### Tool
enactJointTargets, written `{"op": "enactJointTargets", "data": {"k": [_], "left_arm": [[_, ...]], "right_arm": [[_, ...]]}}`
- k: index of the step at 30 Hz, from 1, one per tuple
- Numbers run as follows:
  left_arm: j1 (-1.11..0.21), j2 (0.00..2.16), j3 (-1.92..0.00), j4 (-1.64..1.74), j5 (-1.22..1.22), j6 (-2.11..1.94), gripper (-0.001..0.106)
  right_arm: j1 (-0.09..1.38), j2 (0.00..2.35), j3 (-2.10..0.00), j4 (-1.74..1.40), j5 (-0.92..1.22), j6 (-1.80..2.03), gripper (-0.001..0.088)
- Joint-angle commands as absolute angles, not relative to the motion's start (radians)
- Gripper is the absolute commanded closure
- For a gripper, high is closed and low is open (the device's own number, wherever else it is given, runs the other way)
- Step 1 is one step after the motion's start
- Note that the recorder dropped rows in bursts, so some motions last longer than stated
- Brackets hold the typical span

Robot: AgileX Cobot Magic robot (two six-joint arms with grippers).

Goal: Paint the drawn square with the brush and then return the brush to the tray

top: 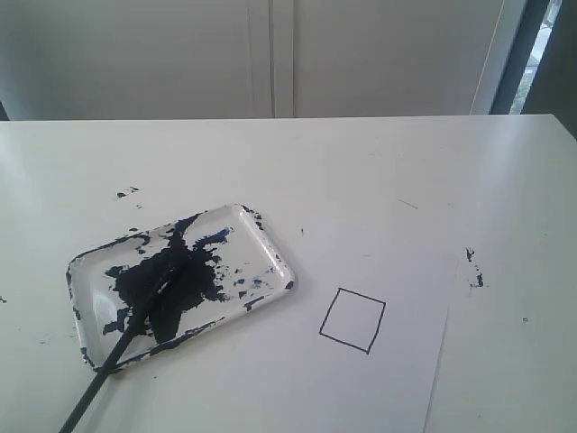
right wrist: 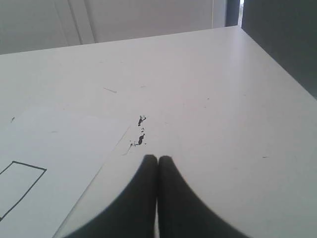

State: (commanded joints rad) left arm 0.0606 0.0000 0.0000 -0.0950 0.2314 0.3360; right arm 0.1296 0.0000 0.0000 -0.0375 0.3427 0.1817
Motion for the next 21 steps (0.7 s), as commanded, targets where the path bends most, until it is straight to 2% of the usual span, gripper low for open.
{"op": "enactJointTargets", "data": {"k": [21], "left_arm": [[0.061,0.0,0.0,-0.095,0.231,0.336,0.105]], "right_arm": [[0.13,0.0,0.0,-0.037,0.343,0.193,0.0868]]}}
